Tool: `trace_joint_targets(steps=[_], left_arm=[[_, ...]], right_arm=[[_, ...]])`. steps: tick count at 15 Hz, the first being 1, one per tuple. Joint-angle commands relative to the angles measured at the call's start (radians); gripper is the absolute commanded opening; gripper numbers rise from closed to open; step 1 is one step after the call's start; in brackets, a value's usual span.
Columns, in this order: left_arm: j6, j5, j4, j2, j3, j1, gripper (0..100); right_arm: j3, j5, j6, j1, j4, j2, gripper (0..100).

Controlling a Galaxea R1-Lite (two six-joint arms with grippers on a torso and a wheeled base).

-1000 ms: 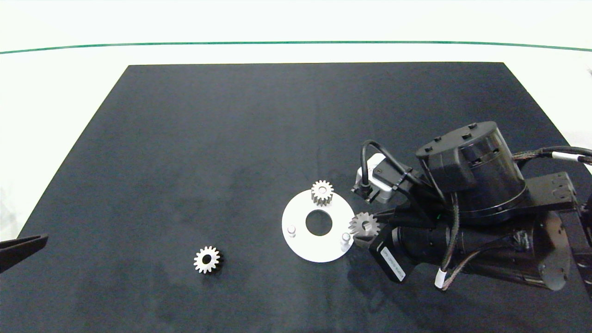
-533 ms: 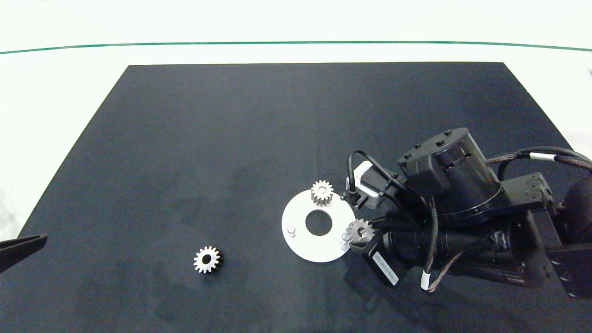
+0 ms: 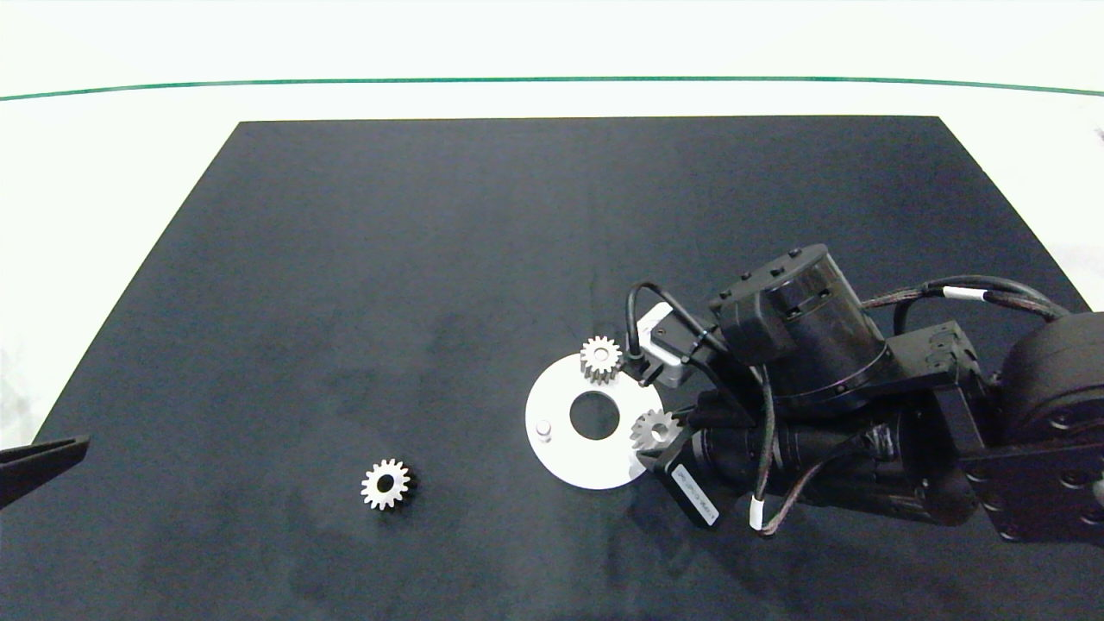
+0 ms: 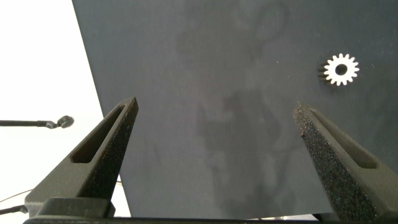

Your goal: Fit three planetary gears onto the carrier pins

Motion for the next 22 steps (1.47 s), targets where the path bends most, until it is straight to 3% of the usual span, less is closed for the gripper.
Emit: trace_joint_targets(steps=[1,10,22], left_arm=[[0.001,0.001,0.003,-0.001,0.000,0.001,100],[0.001,0.001,0.005,0.000,0.002,0.001,100],[0.001,0.001,0.003,0.000,0.002,0.000,100]], right_arm=[[0.002,-0.001,-0.001,-0.003,0.003,0.006,4],[0.044,0.005,0.017,-0.015,-0.002,0.001,4],[0.002,0.000,0.016,-0.018,-0.027,-0.007,4]])
